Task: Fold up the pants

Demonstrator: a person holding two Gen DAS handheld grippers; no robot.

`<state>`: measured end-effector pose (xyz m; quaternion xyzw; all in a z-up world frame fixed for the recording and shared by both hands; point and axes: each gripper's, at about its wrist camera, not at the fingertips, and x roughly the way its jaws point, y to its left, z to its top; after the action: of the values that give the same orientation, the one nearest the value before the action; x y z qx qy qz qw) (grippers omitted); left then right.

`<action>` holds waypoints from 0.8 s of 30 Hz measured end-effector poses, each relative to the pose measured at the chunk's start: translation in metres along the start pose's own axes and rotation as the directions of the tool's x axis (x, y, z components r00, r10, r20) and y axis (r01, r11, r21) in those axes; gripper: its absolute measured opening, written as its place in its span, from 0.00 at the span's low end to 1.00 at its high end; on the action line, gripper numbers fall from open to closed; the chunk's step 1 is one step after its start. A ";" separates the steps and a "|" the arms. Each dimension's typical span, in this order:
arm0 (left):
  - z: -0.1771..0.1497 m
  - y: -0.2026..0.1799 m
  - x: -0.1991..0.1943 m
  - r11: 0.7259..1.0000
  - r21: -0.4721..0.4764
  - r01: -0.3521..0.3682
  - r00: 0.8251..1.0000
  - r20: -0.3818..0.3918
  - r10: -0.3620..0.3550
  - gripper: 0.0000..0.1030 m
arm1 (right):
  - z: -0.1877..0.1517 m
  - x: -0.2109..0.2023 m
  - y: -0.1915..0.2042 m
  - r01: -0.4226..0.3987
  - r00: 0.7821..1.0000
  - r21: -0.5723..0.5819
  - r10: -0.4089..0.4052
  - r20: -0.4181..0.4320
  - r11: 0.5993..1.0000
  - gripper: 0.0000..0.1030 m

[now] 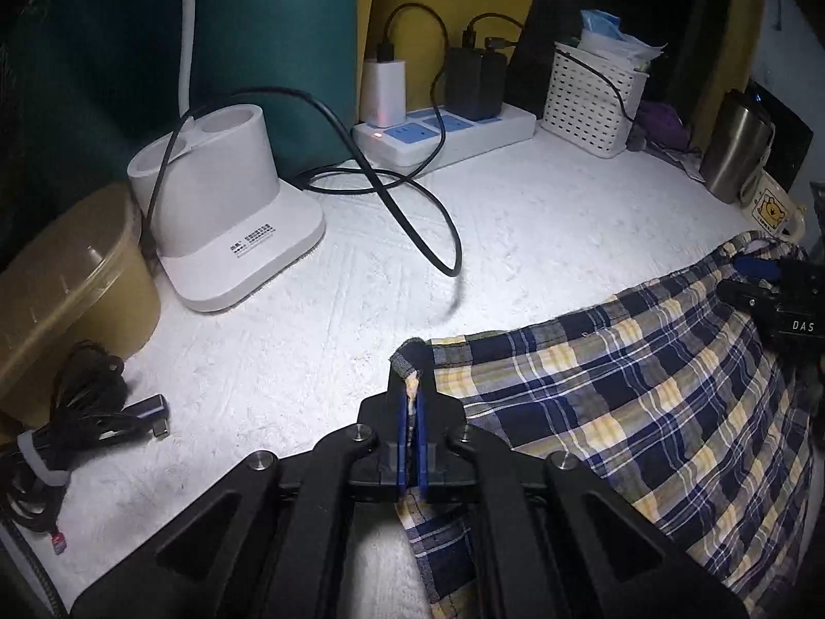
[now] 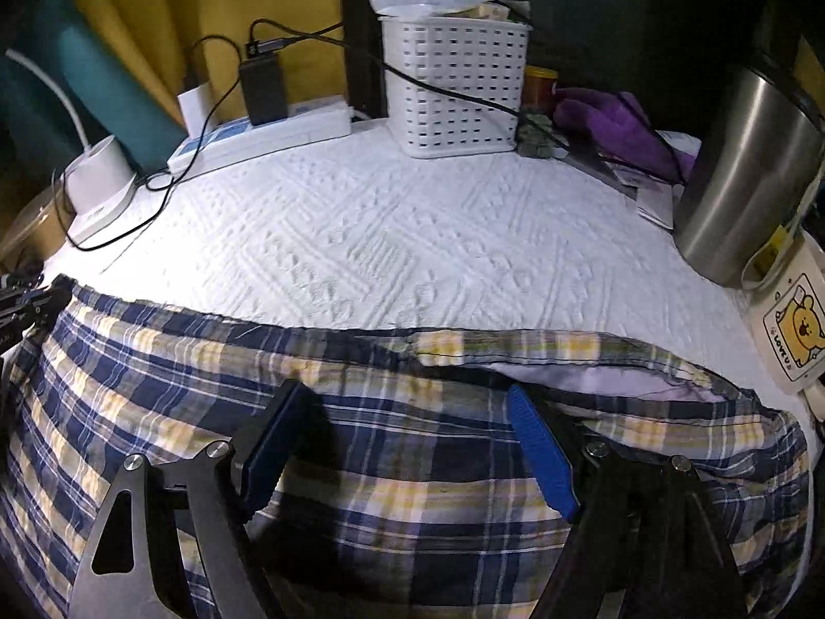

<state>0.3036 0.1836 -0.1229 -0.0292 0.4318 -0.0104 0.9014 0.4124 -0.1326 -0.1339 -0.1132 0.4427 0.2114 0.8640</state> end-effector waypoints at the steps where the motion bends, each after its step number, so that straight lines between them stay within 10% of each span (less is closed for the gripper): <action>1: 0.000 0.000 0.000 1.000 -0.013 -0.020 1.000 0.011 0.020 0.07 | -0.001 -0.001 -0.001 0.007 1.000 0.005 -0.007 0.000 1.000 0.77; 4: 0.000 0.005 -0.010 0.998 -0.050 -0.049 0.999 0.005 0.049 0.09 | -0.003 -0.006 -0.004 0.044 0.999 0.030 -0.044 -0.002 0.999 0.78; 10: -0.016 0.001 -0.058 0.995 -0.088 -0.045 0.998 0.031 0.048 0.45 | -0.016 -0.033 0.008 0.037 0.999 0.006 -0.037 0.010 0.999 0.78; 18: -0.074 -0.046 -0.076 0.997 -0.070 0.043 0.998 -0.036 -0.046 0.45 | -0.053 -0.062 0.042 -0.046 0.999 -0.039 0.046 -0.014 0.998 0.78; 24: -0.101 -0.059 -0.075 0.999 -0.053 -0.014 0.999 -0.046 0.012 0.45 | -0.082 -0.072 0.047 -0.009 0.999 -0.056 0.008 -0.031 0.998 0.78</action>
<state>0.1777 0.1235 -0.1241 -0.0501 0.4526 0.0063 0.8903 0.2944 -0.1417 -0.1238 -0.1387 0.4502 0.2256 0.8527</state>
